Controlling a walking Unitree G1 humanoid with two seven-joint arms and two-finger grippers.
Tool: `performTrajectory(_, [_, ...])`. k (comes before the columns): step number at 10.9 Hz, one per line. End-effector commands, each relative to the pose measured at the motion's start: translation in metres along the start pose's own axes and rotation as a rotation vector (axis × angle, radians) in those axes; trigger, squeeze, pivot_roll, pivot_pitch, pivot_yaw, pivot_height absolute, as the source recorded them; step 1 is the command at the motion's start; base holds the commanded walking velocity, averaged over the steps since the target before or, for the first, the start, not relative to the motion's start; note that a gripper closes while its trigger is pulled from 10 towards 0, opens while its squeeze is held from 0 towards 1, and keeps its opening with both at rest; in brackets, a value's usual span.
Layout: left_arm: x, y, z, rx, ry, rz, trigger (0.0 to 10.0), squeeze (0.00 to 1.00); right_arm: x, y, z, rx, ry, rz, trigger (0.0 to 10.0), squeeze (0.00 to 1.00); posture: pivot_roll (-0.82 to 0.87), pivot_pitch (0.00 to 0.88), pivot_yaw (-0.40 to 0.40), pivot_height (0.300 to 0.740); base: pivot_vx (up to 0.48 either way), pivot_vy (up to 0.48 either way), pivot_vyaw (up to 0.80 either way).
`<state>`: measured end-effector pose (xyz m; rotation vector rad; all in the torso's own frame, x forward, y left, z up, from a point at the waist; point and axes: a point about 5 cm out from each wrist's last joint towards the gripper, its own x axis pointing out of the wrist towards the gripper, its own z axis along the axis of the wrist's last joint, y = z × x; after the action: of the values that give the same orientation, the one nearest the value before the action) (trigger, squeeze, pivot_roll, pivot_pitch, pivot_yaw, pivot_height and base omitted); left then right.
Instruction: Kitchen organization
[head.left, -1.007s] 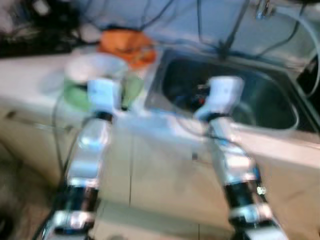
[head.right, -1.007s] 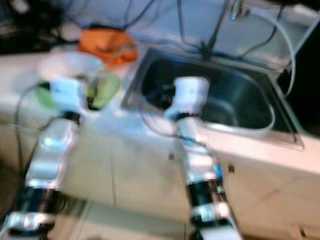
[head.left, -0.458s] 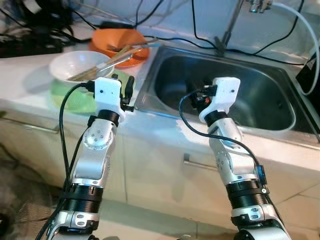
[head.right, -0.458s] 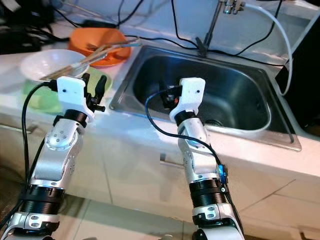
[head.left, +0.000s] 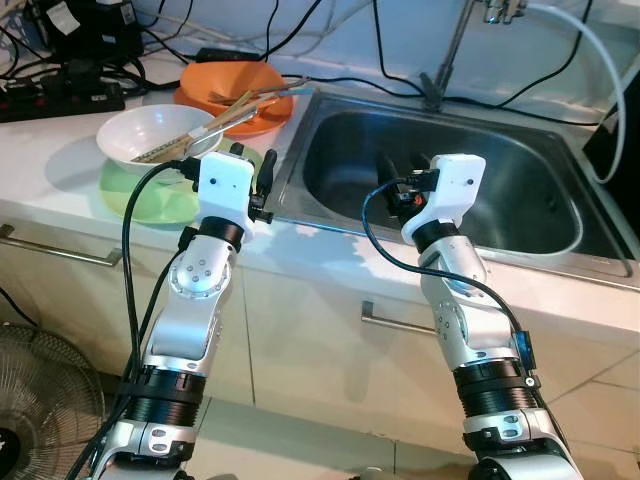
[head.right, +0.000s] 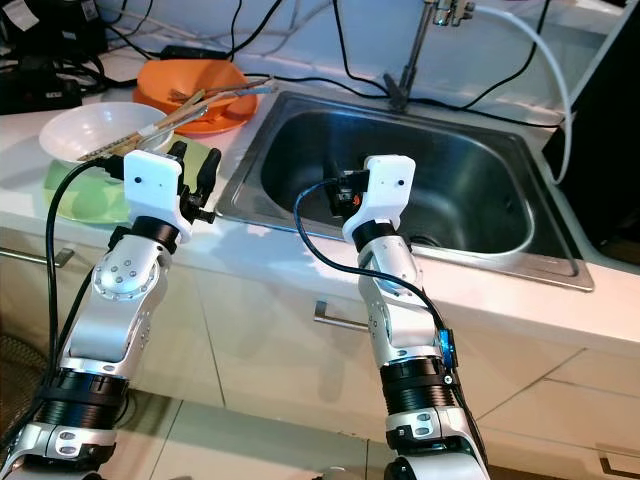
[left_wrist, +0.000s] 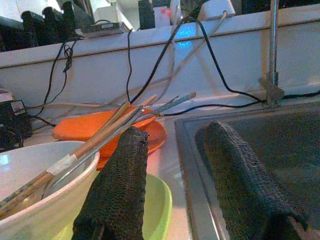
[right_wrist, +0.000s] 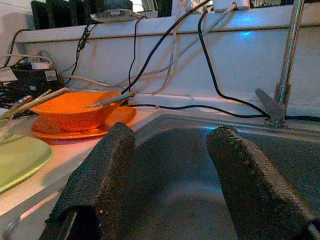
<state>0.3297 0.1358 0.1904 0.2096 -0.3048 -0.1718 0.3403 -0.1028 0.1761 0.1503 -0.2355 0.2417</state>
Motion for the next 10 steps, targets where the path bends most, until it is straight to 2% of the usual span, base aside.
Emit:
performTrajectory(1, [0.0035, -0.0042, 0.0077, 0.012, -0.023, -0.022, 10.0, 0.0, 0.0002, -0.0042, 0.0008, 0.011, -0.01, -0.016, 10.0, 0.0, -0.01, 0.034, -0.095, 0.719, 0.0, 0.0, 0.0])
performTrajectory(4, [0.0036, -0.0043, 0.0075, 0.015, -0.022, -0.019, 10.0, 0.0, 0.0004, -0.0048, 0.0006, 0.009, -0.009, -0.022, 10.0, 0.0, -0.01, 0.034, -0.095, 0.719, 0.0, 0.0, 0.0])
performTrajectory(10, [0.0041, -0.0039, 0.0087, 0.029, -0.032, -0.015, 10.0, 0.0, 0.0003, -0.0052, -0.0006, 0.009, -0.006, -0.023, 10.0, 0.0, -0.01, 0.031, -0.096, 0.719, 0.306, 0.0, 0.0])
